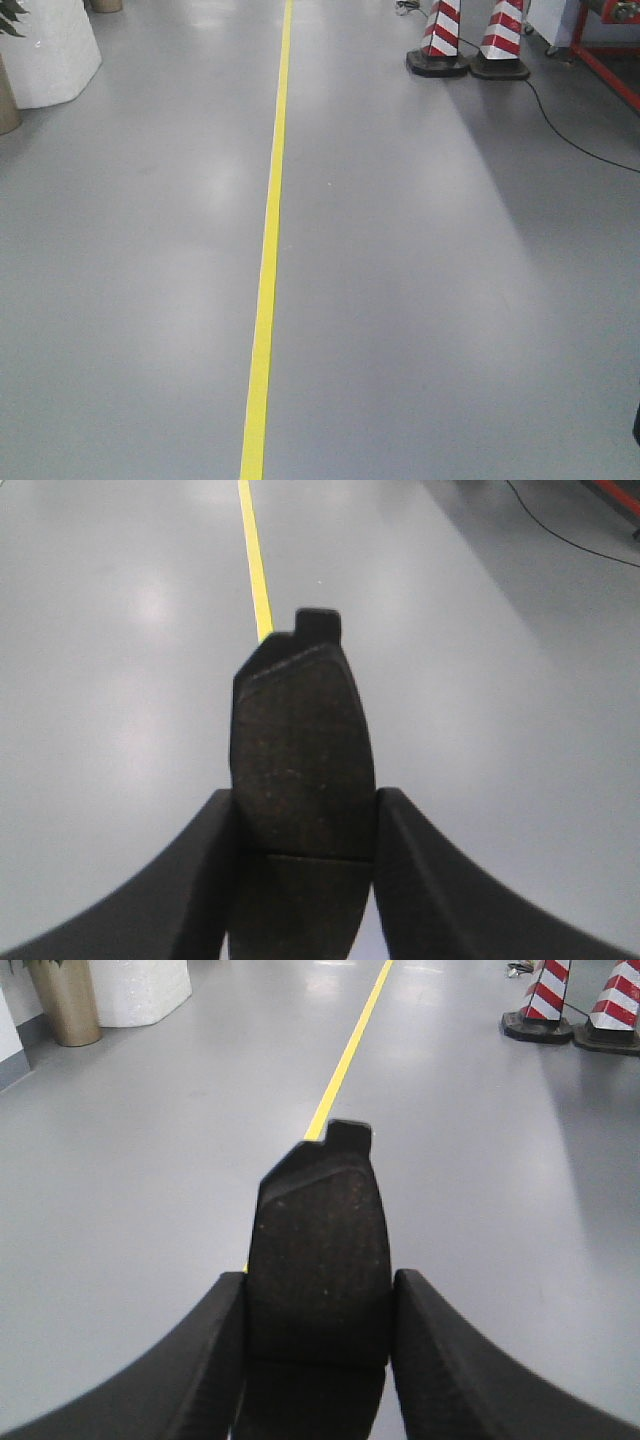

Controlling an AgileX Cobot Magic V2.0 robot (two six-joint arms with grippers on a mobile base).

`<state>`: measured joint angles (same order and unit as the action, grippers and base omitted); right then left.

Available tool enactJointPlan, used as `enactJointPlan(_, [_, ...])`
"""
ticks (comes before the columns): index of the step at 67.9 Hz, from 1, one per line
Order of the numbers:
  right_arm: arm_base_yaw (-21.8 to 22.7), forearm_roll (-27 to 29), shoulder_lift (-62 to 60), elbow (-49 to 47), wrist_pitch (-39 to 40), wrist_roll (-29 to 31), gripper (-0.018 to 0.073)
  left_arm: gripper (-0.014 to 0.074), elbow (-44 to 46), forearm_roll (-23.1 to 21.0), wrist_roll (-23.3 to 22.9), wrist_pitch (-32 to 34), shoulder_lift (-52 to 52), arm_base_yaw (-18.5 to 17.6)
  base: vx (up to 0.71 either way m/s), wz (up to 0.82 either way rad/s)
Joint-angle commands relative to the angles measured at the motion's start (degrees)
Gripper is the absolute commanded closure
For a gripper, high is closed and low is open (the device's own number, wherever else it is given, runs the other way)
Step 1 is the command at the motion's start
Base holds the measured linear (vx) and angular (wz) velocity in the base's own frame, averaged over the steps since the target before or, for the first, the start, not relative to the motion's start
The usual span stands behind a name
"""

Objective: Move and align brake pads A on conveyor
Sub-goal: 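Turn the base away from the table holding both brake pads, then drive along the yellow floor line past the striped cones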

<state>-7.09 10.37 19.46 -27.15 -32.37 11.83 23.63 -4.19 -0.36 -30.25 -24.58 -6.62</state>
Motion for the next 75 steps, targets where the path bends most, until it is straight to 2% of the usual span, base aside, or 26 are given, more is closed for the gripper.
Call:
enactJointPlan(1, [0.22, 0.25, 0.28, -1.8, 5.4, 0.37, 0.0567, 0.0603, 1.6, -0.4, -0.08, 5.46, -0.25, -0.32, 0.67, 0.03])
enactJointPlan(75, [0.22, 0.25, 0.28, -1.8, 5.4, 0.37, 0.0567, 0.0603, 1.6, -0.4, -0.08, 5.46, -0.25, -0.32, 0.69, -0.01])
